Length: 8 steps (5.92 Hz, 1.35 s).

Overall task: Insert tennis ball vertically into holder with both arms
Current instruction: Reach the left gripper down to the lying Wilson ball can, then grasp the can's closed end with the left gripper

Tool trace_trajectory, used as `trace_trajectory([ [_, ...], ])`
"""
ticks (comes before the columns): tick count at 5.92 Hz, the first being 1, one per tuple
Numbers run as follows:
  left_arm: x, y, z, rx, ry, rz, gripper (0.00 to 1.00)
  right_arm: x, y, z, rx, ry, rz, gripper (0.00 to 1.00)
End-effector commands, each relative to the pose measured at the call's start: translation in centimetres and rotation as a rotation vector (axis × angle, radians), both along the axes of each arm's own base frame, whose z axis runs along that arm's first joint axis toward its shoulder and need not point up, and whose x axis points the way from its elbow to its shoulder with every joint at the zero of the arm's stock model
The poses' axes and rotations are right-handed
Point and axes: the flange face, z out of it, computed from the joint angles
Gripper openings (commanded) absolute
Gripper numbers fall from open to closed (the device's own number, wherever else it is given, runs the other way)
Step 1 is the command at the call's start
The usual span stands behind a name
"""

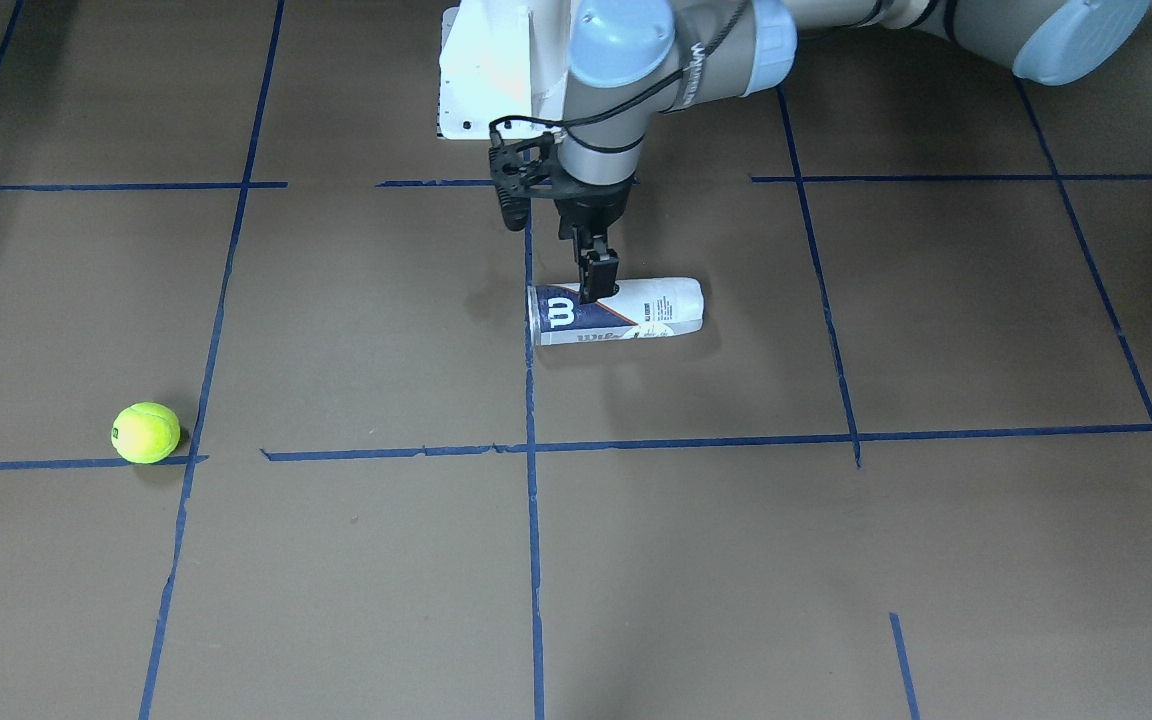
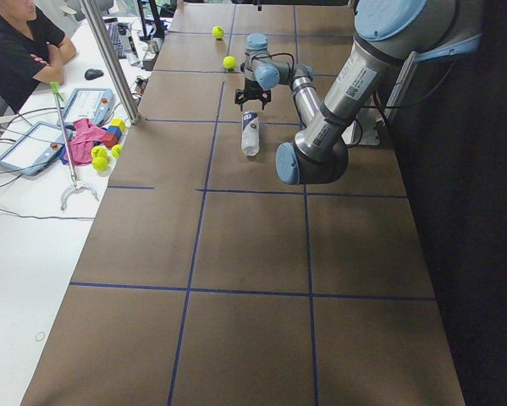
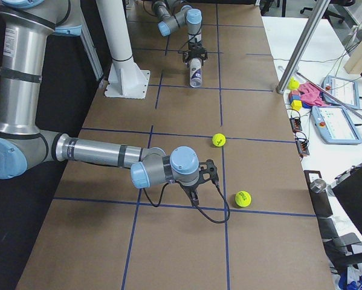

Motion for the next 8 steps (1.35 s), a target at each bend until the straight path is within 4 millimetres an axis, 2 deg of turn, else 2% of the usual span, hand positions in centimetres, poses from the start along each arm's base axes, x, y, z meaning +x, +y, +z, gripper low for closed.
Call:
trace_trajectory([
  [1,2.6,-0.7,-1.1,0.038,-0.073,0.004,1.00,0.0,-0.2,-0.2,0.003,-0.001,0.002,1.00],
  [2,3.0,-0.6,-1.2,0.059,-0.127,0.002,1.00,0.0,-0.2,-0.2,0.003,-0.001,0.002,1.00],
  [3,5.5,2.1,-0.8,0.130,-0.177,0.035,1.00,0.0,0.0,0.1,-0.003,0.000,0.002,1.00],
  [4,6.6,2.8,-0.5,0.144,-0.197,0.038,0.98,0.0,0.2,0.4,-0.011,0.000,0.002,1.00],
  [7,7.6,1.9,-1.6,0.200,-0.239,-0.020,0.99,0.0,0.3,0.4,-0.013,-0.007,0.000,1.00],
  [8,8.2,1.8,0.0,0.191,-0.265,-0.016,0.99,-0.1,0.4,0.5,-0.016,-0.011,-0.002,1.00],
])
